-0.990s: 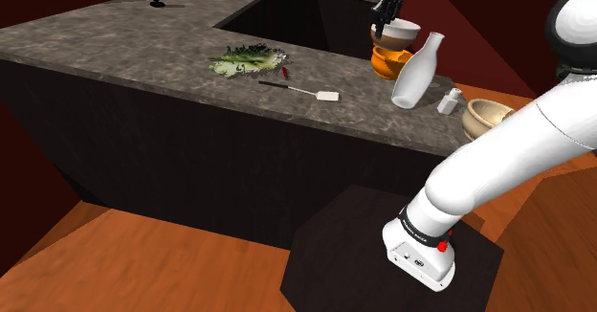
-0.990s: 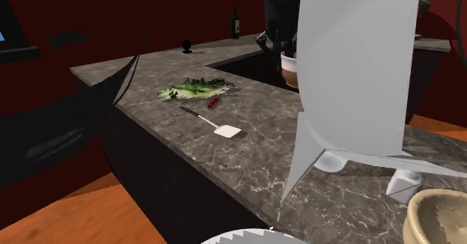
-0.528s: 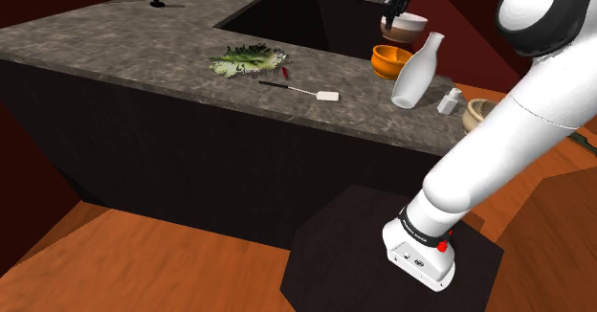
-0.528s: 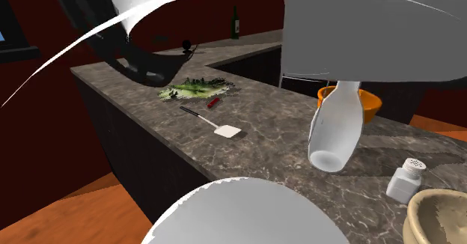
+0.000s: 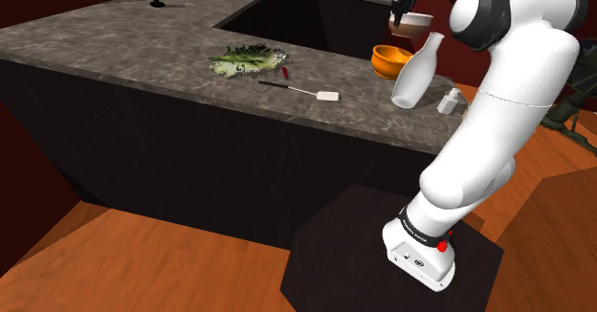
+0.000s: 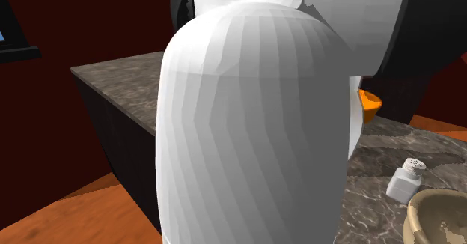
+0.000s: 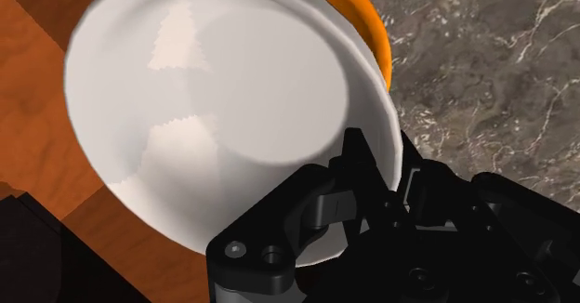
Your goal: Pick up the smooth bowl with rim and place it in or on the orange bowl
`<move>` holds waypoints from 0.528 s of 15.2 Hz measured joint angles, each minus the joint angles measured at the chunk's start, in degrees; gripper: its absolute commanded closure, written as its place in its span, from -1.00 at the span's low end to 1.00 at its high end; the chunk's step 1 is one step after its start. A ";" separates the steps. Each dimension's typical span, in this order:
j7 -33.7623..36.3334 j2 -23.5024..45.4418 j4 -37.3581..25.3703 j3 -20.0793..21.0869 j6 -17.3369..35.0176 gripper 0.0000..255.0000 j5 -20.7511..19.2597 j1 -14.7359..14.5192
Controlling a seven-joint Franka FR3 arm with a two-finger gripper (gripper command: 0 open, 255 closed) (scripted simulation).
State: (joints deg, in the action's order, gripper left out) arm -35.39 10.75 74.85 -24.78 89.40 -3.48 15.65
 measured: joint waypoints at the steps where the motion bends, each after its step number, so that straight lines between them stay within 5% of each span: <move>1: 0.00 -0.12 0.85 -0.01 0.75 1.00 -0.05 0.00; 8: 0.91 -2.01 8.40 0.15 6.51 1.00 -0.92 -0.56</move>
State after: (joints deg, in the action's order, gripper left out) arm -34.48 8.75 83.25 -24.64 95.91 -4.40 15.09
